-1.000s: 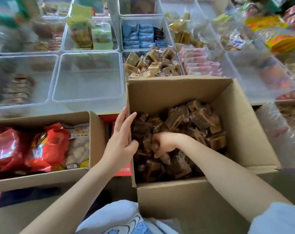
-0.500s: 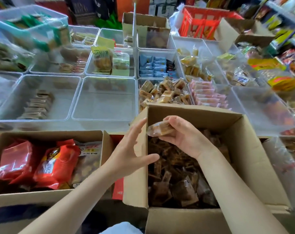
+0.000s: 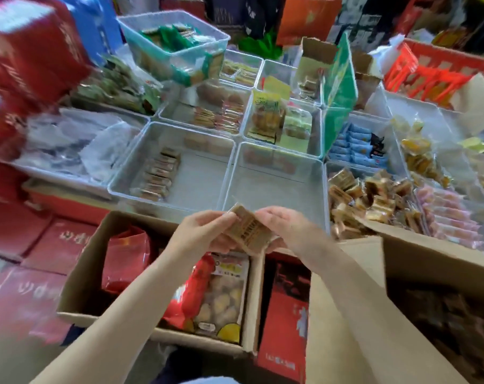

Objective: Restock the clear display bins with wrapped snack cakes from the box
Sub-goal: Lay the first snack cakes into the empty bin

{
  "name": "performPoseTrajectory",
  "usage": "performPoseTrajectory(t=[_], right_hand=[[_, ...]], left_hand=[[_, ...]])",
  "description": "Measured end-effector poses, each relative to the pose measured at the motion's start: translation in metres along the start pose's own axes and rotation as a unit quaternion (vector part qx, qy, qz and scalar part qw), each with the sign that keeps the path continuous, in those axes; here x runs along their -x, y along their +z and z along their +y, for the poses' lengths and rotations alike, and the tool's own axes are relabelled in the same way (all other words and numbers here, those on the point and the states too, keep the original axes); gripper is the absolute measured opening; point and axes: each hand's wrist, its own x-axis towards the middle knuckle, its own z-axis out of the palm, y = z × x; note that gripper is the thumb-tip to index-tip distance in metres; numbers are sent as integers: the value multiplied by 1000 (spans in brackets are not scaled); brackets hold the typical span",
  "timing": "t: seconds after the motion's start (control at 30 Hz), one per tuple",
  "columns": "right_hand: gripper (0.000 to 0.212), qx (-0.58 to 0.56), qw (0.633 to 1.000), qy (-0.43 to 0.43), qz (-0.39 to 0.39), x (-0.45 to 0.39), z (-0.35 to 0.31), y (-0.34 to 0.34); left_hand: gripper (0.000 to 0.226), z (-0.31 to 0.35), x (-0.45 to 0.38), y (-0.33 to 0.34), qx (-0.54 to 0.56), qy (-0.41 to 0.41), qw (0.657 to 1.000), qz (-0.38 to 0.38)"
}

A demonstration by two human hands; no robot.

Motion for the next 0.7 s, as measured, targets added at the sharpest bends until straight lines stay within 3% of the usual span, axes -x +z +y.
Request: performPoseTrajectory(t=[0.13, 0.2, 0.23, 0.3, 0.33, 0.4, 0.47, 0.53, 0.63, 0.7], right_hand=[[11, 53, 998, 13, -10, -63, -8, 50], [14, 34, 999, 30, 6, -88, -12, 66], [17, 31, 999, 38, 24, -100, -13, 71], [22, 51, 996, 40, 67, -121, -15, 81], [24, 60, 994, 32, 84, -133, -15, 86], [26, 100, 990, 3, 100, -159, -15, 96], [28, 181, 978, -27, 103, -189, -15, 109], [31, 272, 957, -38, 92, -221, -12, 125], [27, 421, 905, 38, 54, -263, 2, 149], [20, 442, 891, 99, 17, -279, 12, 162]], left_hand=[[23, -5, -37, -61, -25, -8, 999, 44], [38, -20, -62, -101, -141, 37, 984, 103], [45, -30, -74, -122, -257, 62, 956, 131], [58, -51, -92, -163, -492, 95, 850, 165], [65, -61, -98, -181, -569, 92, 802, 155], [78, -78, -103, -206, -649, 71, 749, 115], [88, -90, -101, -221, -670, 71, 734, 81], [92, -95, -99, -227, -664, 86, 740, 59], [88, -93, -101, -232, -627, 92, 773, 32], [87, -91, -102, -234, -617, 93, 781, 23]])
